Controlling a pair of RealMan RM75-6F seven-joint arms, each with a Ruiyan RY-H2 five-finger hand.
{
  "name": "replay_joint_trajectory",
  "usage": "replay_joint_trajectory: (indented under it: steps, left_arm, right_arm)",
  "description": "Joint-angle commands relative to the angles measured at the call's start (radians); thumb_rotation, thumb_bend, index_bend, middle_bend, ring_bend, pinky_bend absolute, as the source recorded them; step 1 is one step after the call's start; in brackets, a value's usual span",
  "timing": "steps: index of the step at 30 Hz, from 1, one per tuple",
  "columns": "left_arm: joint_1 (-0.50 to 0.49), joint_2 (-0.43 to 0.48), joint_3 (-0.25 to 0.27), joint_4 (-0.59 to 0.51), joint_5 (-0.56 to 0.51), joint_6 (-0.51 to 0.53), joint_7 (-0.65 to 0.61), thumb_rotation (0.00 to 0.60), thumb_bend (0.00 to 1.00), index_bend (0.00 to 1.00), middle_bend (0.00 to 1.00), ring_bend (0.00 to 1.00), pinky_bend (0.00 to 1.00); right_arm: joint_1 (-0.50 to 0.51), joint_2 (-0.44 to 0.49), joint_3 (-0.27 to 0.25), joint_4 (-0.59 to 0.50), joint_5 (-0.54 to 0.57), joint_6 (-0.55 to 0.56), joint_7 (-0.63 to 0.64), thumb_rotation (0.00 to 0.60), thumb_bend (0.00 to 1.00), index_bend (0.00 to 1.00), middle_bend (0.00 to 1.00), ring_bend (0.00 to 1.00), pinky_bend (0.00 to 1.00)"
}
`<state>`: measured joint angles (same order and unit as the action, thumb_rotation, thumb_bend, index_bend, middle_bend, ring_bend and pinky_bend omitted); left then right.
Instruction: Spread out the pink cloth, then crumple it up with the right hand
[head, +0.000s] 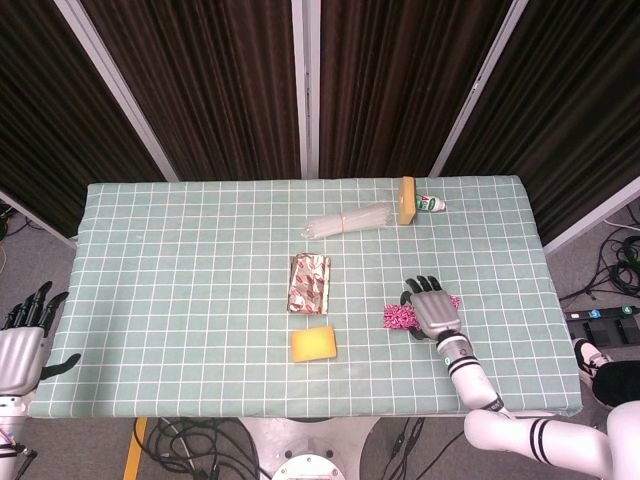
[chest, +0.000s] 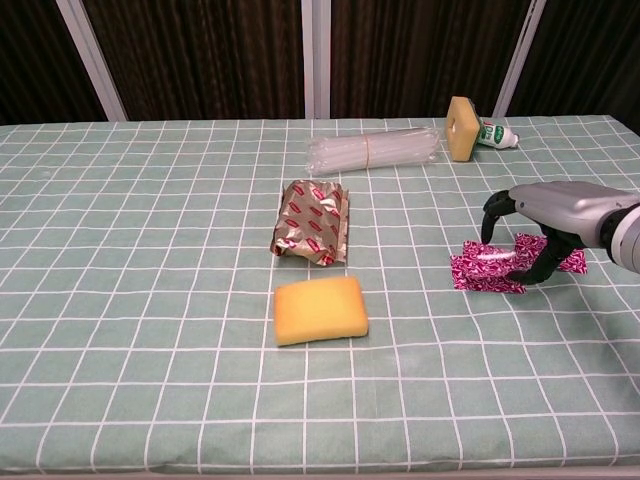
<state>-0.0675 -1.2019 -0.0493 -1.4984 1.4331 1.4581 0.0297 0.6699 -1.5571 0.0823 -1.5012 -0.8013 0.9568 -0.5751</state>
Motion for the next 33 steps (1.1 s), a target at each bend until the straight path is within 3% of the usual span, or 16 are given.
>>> replay_joint_trajectory:
  steps: [1,16,33]
  left_arm:
    - [0.000,-0.001,0.000,0.002,-0.002,-0.002,-0.002,0.600,0.06,0.17,0.10,0.10,0.17]
    - [0.003,-0.005,0.002,0.015,-0.005,-0.002,-0.015,0.600,0.06,0.17,0.10,0.10,0.17]
    - [0.005,-0.009,0.003,0.021,-0.005,-0.002,-0.019,0.600,0.06,0.17,0.10,0.10,0.17]
  right_arm:
    - [0.002,-0.015,-0.004,0.016,0.006,0.001,-0.007,0.578,0.22,0.39,0.09,0.00,0.01]
    - [0.021,-0.067,0.000,0.076,0.016,-0.002,-0.027,0.578,0.21,0.38,0.09,0.00,0.00]
    - [0.009,-0.078,-0.010,0.091,-0.007,-0.001,-0.012,0.530,0.21,0.31,0.09,0.00,0.00]
